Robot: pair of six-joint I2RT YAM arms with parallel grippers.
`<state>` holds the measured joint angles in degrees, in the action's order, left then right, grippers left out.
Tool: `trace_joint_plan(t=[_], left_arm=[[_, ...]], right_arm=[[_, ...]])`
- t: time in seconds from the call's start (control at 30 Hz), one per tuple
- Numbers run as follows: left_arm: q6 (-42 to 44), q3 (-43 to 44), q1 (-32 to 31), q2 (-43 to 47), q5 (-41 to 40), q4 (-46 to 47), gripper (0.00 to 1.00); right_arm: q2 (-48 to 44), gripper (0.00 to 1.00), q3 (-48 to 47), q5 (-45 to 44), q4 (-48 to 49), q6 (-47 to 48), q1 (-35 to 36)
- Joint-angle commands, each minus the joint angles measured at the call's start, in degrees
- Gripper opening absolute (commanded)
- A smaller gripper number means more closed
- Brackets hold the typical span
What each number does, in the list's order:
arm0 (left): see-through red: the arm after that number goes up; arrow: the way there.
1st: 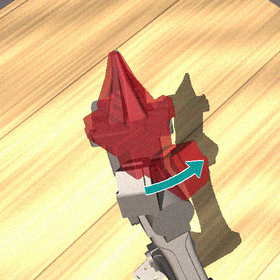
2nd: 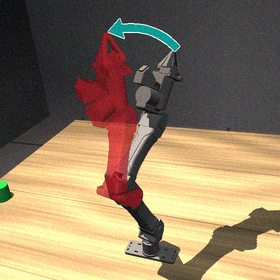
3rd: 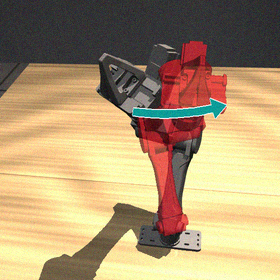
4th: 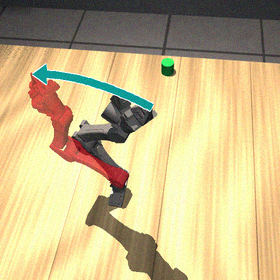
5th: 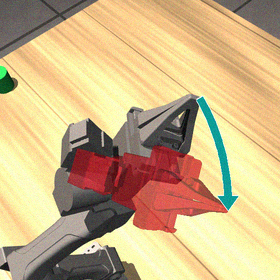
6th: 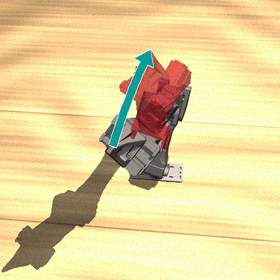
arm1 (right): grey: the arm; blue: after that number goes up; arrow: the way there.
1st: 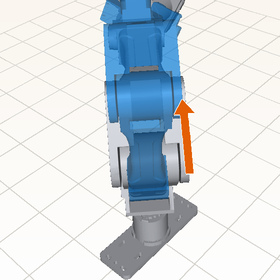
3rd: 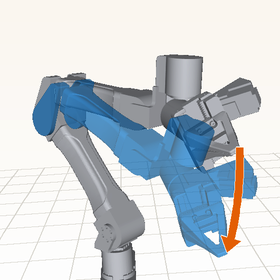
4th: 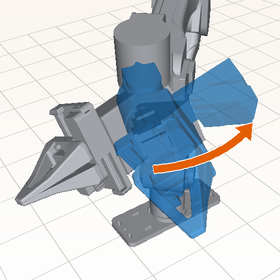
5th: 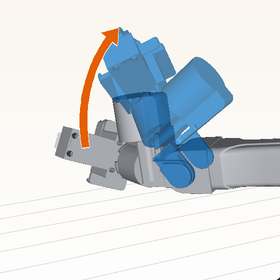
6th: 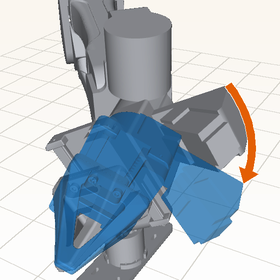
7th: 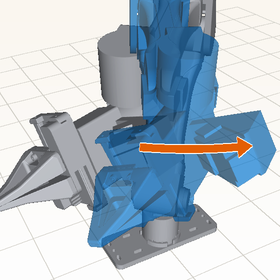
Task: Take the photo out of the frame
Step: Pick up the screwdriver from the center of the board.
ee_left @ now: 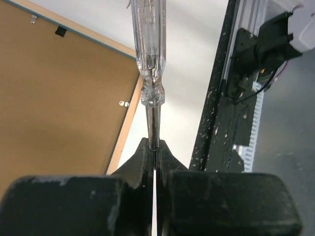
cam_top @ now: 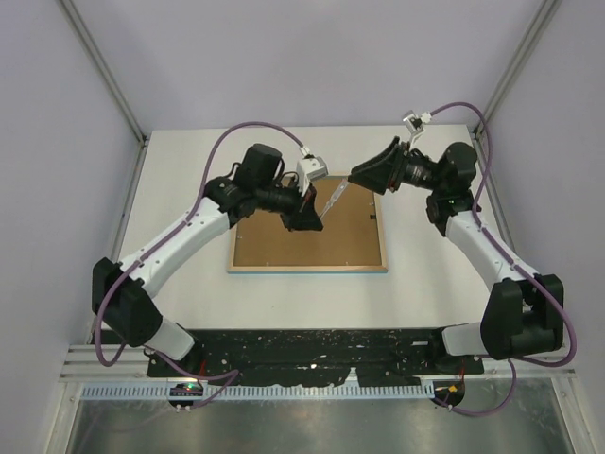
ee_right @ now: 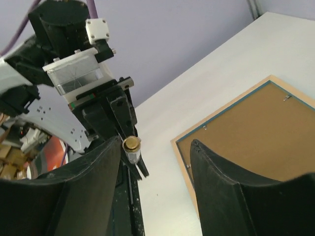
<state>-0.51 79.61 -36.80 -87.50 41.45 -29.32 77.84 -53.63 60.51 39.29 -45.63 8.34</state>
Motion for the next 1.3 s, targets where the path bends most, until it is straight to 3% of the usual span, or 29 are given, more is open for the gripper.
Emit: trace_joint_plan(t=[0.0, 0.13, 0.23, 0.43, 0.83, 1.0, 1.27], left_arm=[[15.70, 4.93, -0.29, 2.96, -1.73, -15.13, 0.00], [20.20, 5.82, -0.38, 2.43, -1.55, -21.65, 0.00], [20.82, 5.38, -0.47, 2.95, -2.77, -22.80, 0.00], [19.41, 3.97, -1.26, 4.89, -5.59, -21.31, 0.00], [17.83, 0.81, -2.75, 7.26, -3.66, -19.28, 0.00], [17.21, 0.72, -2.75, 7.09, -3.57, -18.76, 0.00], [16.51, 0.72, -2.84, 7.00, -3.75, -17.96, 0.00]], right_arm=[[-1.38, 0.74, -7.80, 19.25, -25.17, 20.27, -0.25], [-1.11, 0.82, -11.94, 24.47, -47.16, 38.88, 1.77], [-1.64, 0.83, -13.69, 22.38, -61.22, 54.02, 6.07], [-2.78, 0.83, -13.35, 11.67, -65.57, 64.77, 15.30], [-1.91, 0.82, -12.56, 4.18, -55.11, 59.16, 16.97], [-1.99, 0.81, -12.03, 5.49, -49.85, 54.08, 17.32], [-0.59, 0.77, -11.50, 5.32, -49.57, 53.19, 21.10]])
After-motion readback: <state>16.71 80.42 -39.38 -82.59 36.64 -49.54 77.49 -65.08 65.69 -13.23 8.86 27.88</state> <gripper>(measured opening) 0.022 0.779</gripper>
